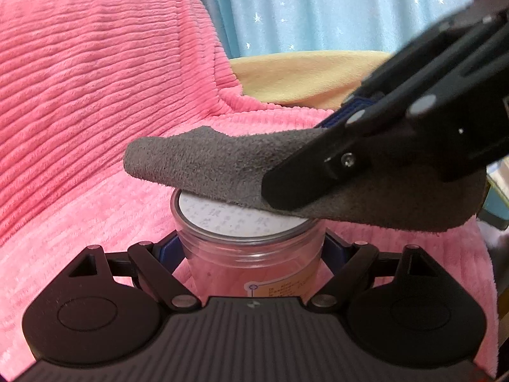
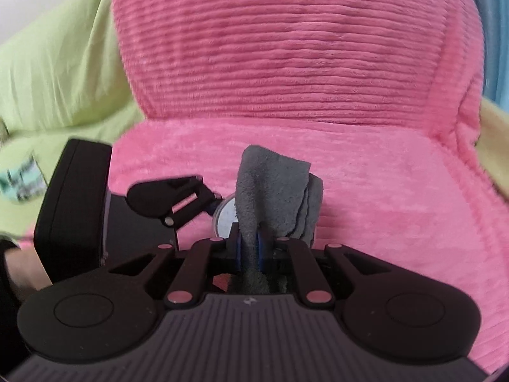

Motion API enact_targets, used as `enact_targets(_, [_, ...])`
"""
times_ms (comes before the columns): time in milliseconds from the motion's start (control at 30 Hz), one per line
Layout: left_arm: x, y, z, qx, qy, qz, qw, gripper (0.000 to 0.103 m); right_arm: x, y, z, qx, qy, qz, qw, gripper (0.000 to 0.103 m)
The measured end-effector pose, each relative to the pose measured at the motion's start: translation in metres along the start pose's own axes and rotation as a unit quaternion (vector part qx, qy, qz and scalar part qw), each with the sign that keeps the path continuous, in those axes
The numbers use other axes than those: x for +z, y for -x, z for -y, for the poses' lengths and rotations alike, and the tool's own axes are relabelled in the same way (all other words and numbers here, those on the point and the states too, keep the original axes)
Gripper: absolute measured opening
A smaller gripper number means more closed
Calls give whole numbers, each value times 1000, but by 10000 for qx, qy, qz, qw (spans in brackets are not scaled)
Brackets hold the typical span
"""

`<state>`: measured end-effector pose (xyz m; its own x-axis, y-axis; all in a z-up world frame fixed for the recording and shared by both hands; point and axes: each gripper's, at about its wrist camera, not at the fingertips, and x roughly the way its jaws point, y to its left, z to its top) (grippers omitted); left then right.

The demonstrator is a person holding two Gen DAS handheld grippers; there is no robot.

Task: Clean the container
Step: 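Keep wiping the lid with the right gripper's cloth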

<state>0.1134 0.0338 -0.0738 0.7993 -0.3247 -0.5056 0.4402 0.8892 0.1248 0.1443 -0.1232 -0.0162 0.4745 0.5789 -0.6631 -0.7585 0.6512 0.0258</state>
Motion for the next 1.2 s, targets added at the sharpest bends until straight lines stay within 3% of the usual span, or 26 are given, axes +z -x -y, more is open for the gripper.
enact_targets(233, [2, -4, 2, 42, -88, -2, 10000, 86, 8, 1, -12, -231, 266, -349, 9988, 8])
enact_targets(433, [2, -4, 2, 65, -57, -14, 10000, 86, 7, -8, -9, -509, 146, -16, 9986, 7])
enact_targets(567, [2, -4, -1, 23, 66, -15, 10000, 86, 3, -12, 0, -181, -217, 365, 9989, 8])
enact_targets(767, [1, -3, -3, -24, 109, -12, 9999, 86, -3, -4, 14, 360, -488, 352, 9975, 8])
enact_targets(1033, [1, -4, -5, -45, 129, -22, 9999, 86, -1, -3, 7, -214, -169, 239, 9993, 7])
enact_targets(1133, [2, -4, -4, -26, 120, -27, 9999, 86, 0, -9, 6, -287, -234, 409, 9985, 7])
enact_targets(1200, [1, -4, -4, -30, 136, -30, 9999, 86, -1, -11, 8, -93, -351, 515, 9980, 8])
